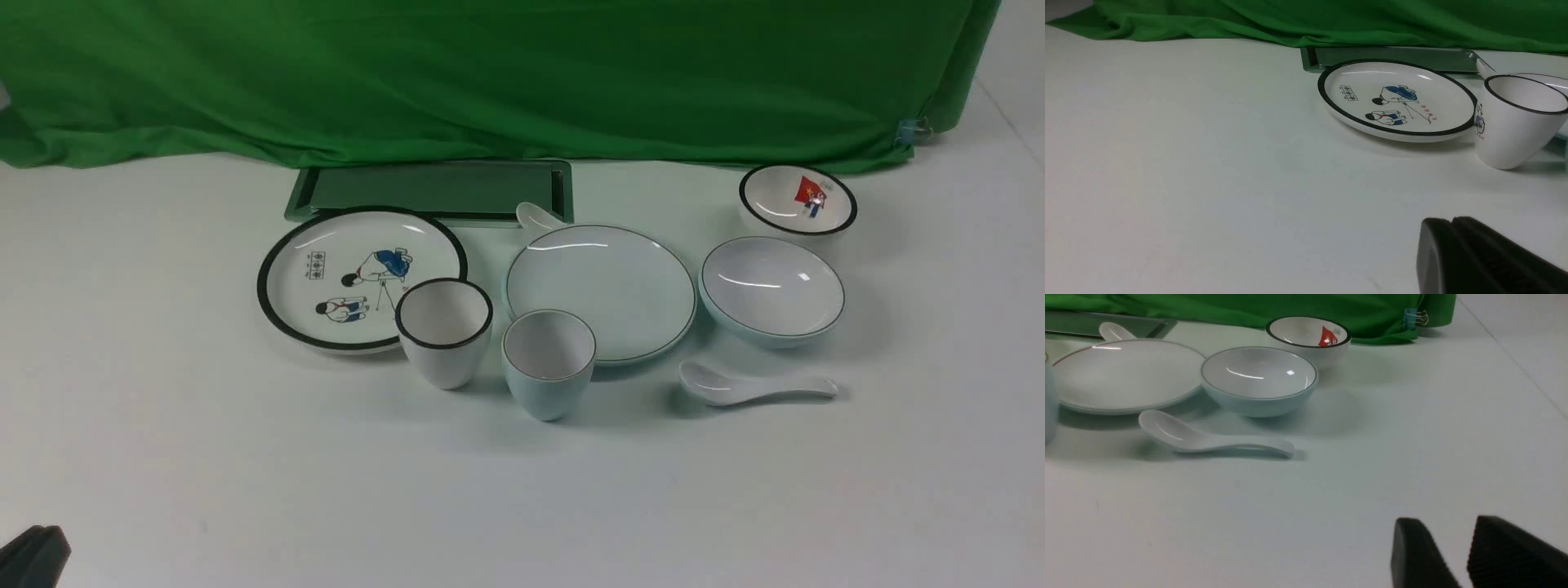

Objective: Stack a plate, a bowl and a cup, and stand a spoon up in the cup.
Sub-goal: Use the right arm to grab a blue rice bowl

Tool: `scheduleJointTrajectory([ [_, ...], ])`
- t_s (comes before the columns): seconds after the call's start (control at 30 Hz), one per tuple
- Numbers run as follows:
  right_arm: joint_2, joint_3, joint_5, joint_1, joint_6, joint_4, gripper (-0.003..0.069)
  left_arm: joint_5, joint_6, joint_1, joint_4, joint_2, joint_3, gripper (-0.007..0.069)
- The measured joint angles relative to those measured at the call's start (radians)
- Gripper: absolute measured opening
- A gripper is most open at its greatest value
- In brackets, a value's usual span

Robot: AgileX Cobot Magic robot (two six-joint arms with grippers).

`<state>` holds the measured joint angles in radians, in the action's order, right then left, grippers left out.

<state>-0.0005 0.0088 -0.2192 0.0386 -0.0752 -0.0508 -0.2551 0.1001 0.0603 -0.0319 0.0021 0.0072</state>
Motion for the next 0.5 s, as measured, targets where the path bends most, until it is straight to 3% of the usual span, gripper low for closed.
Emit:
scheduleJointTrajectory([
  [0.5,0.000,0.000,0.000,0.000,0.000,0.000,0.0242,0.000,0.000,0.000,0.000,0.000,0.000,-0.0029],
])
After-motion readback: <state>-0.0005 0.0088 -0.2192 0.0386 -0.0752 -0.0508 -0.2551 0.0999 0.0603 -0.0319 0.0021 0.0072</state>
